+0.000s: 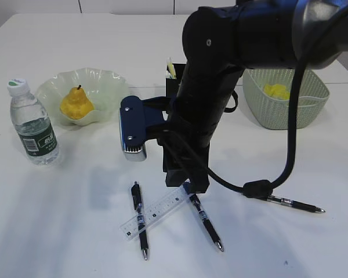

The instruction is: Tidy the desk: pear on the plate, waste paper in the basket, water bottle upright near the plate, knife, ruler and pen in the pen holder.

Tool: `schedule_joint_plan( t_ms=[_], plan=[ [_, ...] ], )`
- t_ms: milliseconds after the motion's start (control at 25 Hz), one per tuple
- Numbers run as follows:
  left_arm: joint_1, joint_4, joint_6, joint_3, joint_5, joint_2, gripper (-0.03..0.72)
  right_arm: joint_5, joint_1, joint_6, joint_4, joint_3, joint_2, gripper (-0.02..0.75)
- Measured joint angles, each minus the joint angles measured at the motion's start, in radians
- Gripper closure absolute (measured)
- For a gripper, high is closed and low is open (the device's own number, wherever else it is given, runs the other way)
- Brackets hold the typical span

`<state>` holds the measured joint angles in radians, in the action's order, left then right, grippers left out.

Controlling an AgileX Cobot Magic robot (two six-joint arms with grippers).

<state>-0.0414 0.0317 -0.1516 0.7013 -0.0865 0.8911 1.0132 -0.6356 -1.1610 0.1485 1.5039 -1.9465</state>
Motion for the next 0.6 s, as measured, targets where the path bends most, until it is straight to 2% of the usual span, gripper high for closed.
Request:
schedule_joint_plan(
  t_ms=[160,400,600],
  plan=[
    [0.0,0.0,0.0,0.0,0.0,0.0,0.347,-0.023,0.0,-0.002,0.041,0.0,0.0,0.502],
    [0.0,-0.002,0.0,0.0,-0.002,0.0,0.347,-0.03,0.0,-0.002,0.082,0.0,0.0,0.329],
    [0.0,-0.02,0.0,0.0,-0.079,0.0,0.347,-0.013,0.0,-0.002,0.082,0.0,0.0,0.304]
  ],
)
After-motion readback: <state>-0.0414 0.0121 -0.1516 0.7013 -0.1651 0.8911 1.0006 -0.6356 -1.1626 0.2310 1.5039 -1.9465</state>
